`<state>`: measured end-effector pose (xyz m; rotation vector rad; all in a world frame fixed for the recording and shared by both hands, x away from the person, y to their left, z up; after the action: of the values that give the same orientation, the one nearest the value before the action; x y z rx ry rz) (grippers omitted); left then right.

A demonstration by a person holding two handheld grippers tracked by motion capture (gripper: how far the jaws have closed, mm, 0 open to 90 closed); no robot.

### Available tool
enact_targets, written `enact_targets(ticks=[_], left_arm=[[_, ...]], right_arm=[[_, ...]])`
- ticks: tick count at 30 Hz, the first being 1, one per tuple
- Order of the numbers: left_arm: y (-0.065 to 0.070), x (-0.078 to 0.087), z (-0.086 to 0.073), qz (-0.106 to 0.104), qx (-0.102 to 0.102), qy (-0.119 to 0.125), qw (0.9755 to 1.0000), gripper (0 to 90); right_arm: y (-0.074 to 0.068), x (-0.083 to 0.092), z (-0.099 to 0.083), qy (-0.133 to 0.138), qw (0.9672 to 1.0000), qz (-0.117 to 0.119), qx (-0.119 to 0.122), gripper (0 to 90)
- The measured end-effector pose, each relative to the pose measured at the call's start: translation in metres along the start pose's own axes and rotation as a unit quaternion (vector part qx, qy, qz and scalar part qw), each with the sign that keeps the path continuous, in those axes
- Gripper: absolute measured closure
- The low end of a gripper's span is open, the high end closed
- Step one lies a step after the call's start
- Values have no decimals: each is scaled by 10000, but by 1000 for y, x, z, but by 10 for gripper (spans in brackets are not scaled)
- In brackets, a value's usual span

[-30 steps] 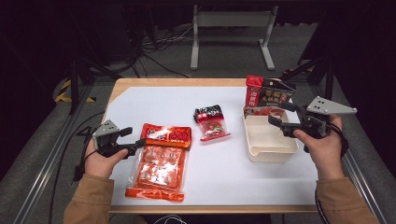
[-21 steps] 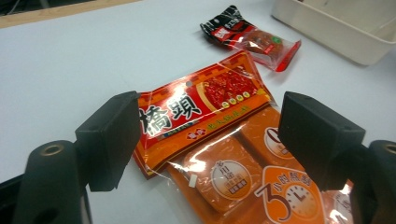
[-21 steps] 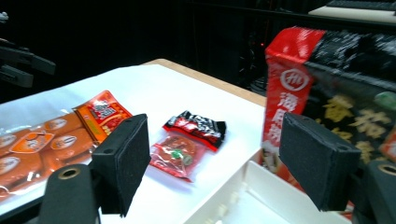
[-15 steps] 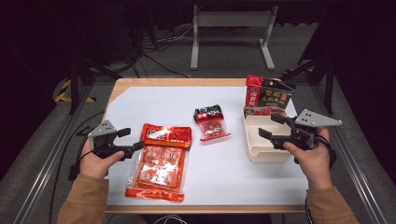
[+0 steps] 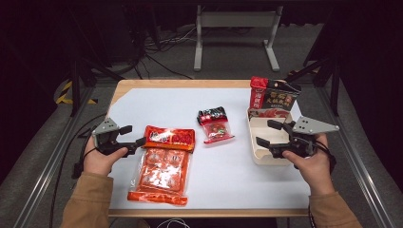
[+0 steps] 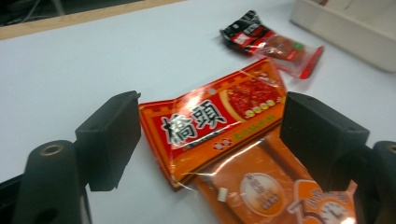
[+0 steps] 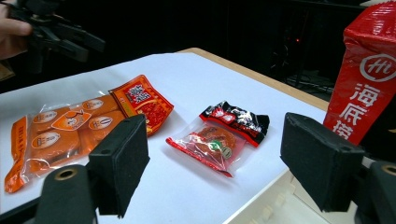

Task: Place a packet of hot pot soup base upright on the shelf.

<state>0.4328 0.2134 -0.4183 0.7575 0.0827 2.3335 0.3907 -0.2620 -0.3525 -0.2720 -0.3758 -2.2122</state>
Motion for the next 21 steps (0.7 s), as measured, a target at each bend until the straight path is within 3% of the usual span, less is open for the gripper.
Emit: enact_targets(ticks=[5, 15, 21], left_arm=[[-11, -10, 1, 33, 60, 41, 10000, 217], [-20, -30, 1, 147, 130, -172, 9997, 196], [-27, -41, 1, 53, 336, -125, 9993, 196]], right_arm=[[-1, 2, -2, 26, 10000, 52, 31, 240], [-1, 2, -9, -82, 9999, 96, 21, 240], [-2, 1, -10, -98, 9999, 111, 20, 240]])
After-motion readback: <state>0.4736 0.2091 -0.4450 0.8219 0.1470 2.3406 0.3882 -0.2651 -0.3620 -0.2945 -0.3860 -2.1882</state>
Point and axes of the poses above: each handheld gripper's, and its own axes: x roughly backward along the jaws, z roughly out of its top, y roughly to its right, the point moved 5 cm from there along -x, roughly forward along the jaws, and after that the axes turned 9 degrees about x, right-handed, at the moved point
